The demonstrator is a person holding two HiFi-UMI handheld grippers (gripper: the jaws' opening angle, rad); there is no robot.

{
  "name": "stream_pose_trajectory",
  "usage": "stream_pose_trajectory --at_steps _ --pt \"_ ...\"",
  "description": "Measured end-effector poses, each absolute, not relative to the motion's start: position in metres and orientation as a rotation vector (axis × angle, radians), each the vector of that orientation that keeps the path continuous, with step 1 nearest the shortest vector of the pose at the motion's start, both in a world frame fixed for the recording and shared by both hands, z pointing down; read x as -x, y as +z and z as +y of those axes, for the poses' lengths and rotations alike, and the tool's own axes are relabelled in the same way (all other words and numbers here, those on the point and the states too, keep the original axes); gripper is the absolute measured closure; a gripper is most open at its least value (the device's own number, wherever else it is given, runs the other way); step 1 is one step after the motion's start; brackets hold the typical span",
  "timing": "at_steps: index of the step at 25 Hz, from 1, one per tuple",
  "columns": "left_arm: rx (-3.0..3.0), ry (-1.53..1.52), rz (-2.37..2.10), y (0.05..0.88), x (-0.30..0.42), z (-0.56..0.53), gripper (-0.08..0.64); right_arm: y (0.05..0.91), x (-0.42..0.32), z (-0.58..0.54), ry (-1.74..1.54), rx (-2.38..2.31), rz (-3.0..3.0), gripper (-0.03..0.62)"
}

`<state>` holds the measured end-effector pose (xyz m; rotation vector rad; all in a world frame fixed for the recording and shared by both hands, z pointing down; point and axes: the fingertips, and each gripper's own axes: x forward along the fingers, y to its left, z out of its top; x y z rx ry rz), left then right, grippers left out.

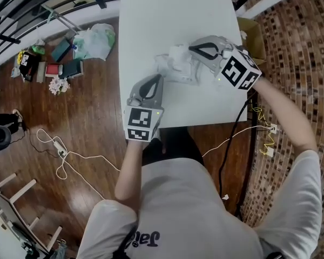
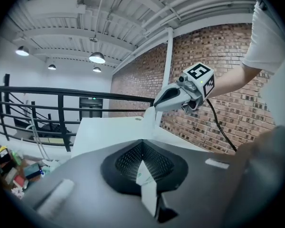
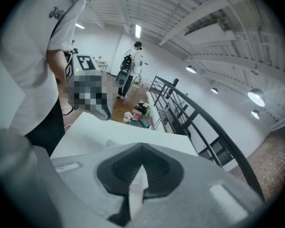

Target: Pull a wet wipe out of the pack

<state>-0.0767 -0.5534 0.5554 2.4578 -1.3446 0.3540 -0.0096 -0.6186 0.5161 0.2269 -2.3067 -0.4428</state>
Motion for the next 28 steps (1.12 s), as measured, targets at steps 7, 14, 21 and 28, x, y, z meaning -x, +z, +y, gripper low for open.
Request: stream_pose_trajectory --at_steps 7,14,21,28 --pt "-2.518 0.323 -1.309 0.533 0.061 -0.553 0.543 0.436 -0.035 -0.635 -0.341 -0.527 -2.381 0.603" --pt "-2.584 0.359 -1.153 0.543 0.013 -0.538 0.543 0.479 -0.121 -0.61 -0.247 -0.657 -2.206 0.603" --pt "-2.619 0.425 -1.001 0.564 -0.029 -0.523 0.543 0.581 -0.173 -0.582 0.003 -0.73 -2.101 0.601" --pt "-2.614 0.471 -0.979 0.576 -0.032 -0.51 0.543 0.66 -0.182 -0.559 0.222 -0.783 -2.002 0.601"
